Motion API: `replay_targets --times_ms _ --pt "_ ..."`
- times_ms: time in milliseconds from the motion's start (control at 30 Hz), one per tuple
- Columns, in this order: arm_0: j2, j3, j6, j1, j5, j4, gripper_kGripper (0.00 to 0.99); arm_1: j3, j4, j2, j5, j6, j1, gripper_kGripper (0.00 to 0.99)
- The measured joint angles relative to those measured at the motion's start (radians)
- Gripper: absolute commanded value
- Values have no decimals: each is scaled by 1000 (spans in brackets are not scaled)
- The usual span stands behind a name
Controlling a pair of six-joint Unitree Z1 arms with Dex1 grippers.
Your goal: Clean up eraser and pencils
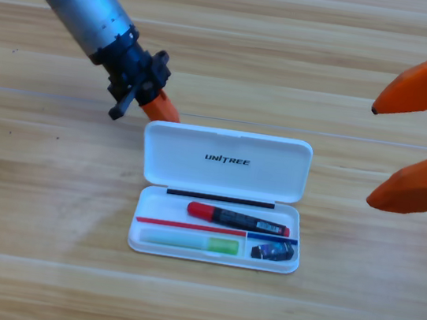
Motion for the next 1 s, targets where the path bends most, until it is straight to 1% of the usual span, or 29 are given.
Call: replay_targets --times_ms 267,600,767,1000 --pt "-21 41 -20 -9 0 0 0 0 0 0 9 0 0 946" --pt "-82 54 -53 -72 0 0 0 0 -4 2 11 0 0 946" --pt "-83 62 -55 -100 0 0 0 0 -5 3 11 0 0 946" --pt "-83 83 -55 -109 2 0 0 0 -5 3 16 0 0 946"
